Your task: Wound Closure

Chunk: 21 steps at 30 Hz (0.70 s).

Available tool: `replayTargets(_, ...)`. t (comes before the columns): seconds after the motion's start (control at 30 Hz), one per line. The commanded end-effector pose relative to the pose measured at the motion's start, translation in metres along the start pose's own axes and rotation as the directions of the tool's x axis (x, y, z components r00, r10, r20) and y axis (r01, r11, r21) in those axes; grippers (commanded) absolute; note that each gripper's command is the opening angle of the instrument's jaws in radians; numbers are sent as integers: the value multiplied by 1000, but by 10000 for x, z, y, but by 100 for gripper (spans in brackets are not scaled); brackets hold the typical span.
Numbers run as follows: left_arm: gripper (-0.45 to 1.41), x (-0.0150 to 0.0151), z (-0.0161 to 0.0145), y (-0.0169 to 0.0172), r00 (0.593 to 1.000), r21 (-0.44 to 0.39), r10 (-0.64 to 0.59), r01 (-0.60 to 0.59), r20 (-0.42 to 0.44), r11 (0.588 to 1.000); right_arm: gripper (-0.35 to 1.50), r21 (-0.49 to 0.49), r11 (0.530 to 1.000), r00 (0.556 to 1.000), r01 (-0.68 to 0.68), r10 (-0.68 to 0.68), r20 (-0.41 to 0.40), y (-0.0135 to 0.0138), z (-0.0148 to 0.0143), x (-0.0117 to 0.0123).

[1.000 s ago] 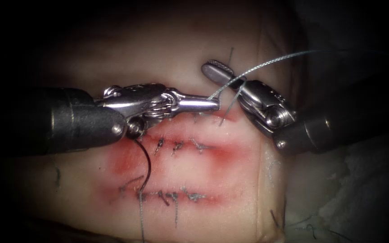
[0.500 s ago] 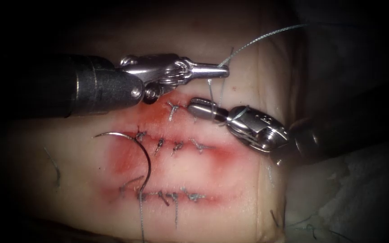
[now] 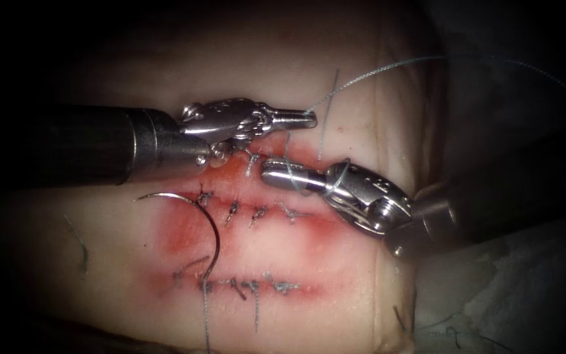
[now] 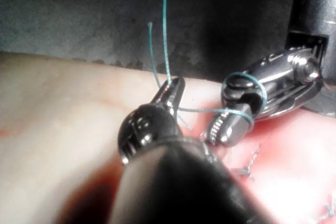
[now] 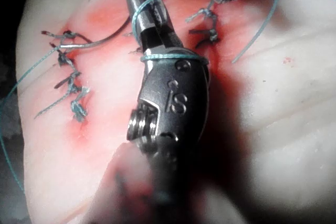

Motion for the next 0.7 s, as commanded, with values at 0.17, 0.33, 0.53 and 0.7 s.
replayTargets(0.17,-45,-2,2,7,1000,-16,9,-9,-18,1000,14,31,999,999,-11,10,49,1,9,4)
replayTargets(0.33,-45,6,-9,8,1000,-69,24,-24,-10,997,36,87,991,984,-106,92,156,-3,4,-13)
replayTargets(0.53,-45,18,-14,8,997,-122,47,-54,-56,991,32,146,970,957,-193,153,247,-13,-3,-23)
replayTargets(0.7,-45,26,-24,9,995,-151,54,-66,-84,986,20,92,962,932,-257,221,287,-14,-6,-23)
